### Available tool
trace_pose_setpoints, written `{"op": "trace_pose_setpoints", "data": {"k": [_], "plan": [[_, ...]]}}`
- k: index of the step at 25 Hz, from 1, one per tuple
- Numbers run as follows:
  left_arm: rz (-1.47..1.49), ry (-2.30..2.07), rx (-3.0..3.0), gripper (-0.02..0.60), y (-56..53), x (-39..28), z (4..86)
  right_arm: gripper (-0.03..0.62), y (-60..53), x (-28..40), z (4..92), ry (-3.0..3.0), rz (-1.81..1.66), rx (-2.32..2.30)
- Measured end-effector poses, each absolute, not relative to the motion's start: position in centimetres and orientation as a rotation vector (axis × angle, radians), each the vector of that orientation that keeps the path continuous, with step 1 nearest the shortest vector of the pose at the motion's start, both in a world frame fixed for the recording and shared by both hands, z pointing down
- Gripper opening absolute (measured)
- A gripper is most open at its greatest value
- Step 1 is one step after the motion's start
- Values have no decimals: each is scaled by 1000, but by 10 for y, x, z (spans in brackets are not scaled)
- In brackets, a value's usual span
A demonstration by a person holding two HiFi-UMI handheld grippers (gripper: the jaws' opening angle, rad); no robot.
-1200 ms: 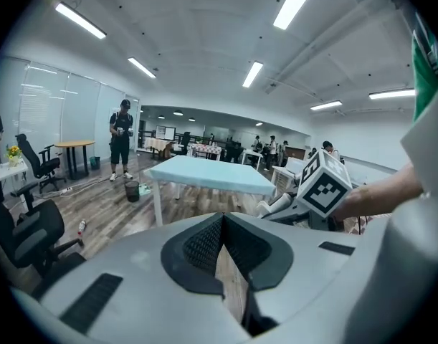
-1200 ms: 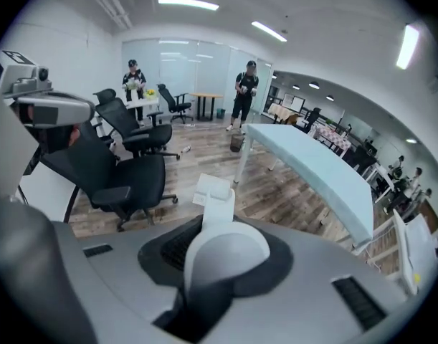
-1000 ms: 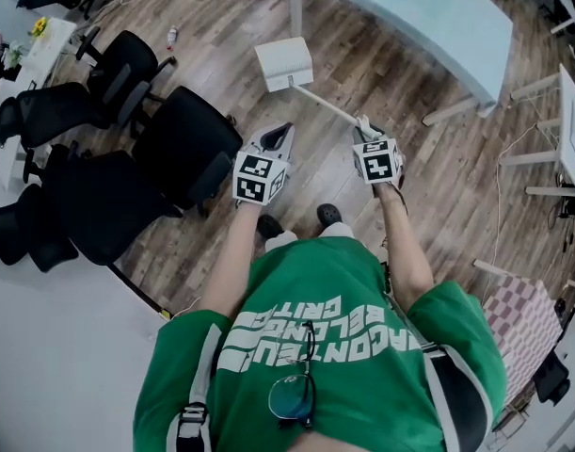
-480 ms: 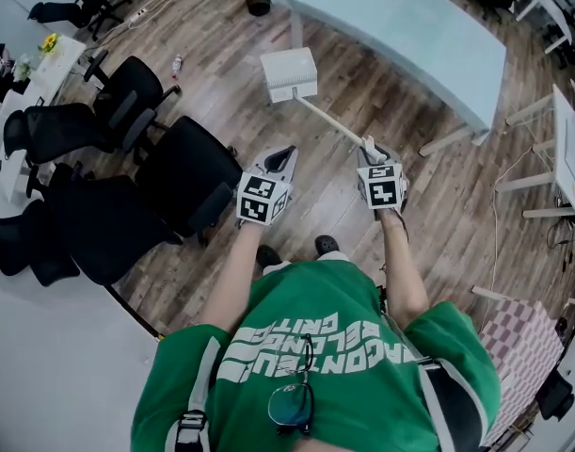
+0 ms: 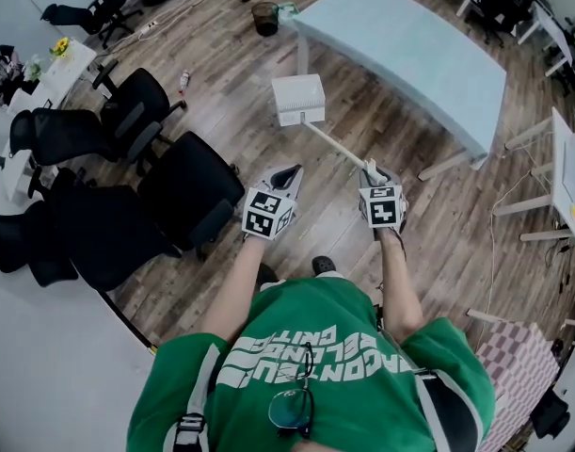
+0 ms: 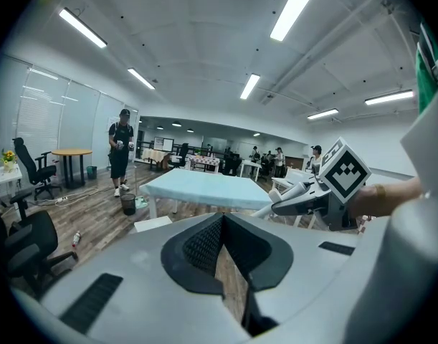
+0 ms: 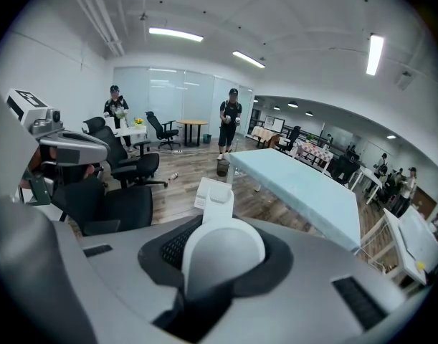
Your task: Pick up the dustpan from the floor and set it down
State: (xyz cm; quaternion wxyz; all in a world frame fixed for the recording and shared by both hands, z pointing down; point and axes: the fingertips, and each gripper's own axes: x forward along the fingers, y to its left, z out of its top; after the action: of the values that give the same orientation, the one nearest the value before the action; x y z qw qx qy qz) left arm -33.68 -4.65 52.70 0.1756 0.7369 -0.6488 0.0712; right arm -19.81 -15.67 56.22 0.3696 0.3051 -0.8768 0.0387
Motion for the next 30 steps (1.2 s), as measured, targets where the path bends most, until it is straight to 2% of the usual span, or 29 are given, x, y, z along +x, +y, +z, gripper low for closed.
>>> {"op": "trace_pose_setpoints", "data": {"k": [18, 30], "plan": [[172, -1814, 2104, 3, -47, -322, 524, 114, -157, -178, 570, -2225, 135, 799], [229, -1659, 2201, 3, -78, -250, 539, 114, -158, -91, 602, -2122, 246, 874]]}}
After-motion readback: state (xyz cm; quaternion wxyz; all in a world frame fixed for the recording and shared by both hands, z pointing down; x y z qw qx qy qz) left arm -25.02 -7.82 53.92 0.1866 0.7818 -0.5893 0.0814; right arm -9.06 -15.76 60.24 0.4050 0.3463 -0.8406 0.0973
